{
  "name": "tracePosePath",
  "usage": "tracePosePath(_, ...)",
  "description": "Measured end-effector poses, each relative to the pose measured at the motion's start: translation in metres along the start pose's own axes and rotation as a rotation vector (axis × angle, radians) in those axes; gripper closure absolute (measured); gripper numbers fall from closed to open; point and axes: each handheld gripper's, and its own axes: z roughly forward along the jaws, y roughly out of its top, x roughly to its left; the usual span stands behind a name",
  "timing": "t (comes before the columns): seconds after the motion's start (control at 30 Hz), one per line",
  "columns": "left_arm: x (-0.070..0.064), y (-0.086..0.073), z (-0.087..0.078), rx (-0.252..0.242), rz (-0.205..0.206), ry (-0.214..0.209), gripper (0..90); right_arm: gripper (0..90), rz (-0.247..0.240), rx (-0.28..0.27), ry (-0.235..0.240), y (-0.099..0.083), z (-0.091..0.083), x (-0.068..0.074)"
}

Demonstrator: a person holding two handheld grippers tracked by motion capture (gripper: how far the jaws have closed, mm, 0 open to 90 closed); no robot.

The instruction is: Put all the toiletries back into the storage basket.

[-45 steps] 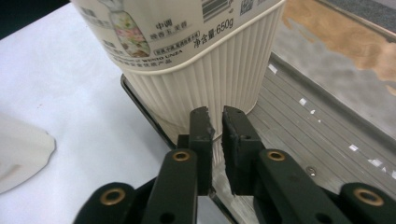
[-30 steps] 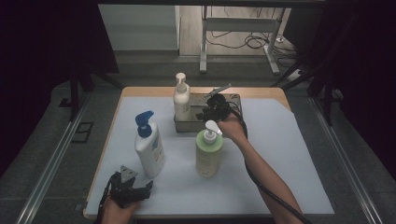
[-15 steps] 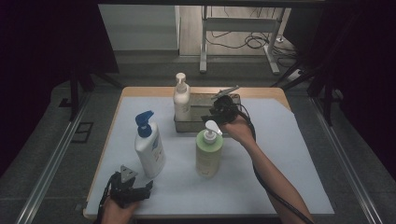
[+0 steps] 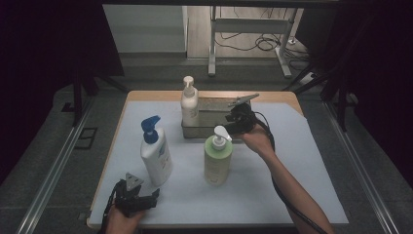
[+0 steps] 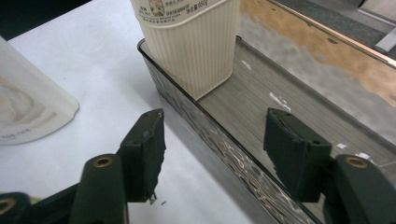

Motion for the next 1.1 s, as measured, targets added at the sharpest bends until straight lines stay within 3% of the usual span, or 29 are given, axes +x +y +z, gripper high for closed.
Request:
tracePosePath(0.73, 0.0, 0.0, 0.0, 0.0, -0.001, 0.0, 11.1, 28.3, -0.015, -0.011, -0.042, -0.029, -0.034, -0.002)
tracePosePath(1.1, 0.0, 0.0, 0.0, 0.0, -0.001, 0.0, 11.2, 26.4, -0.024, -0.012, -0.034, -0.048, -0.052, -0.001)
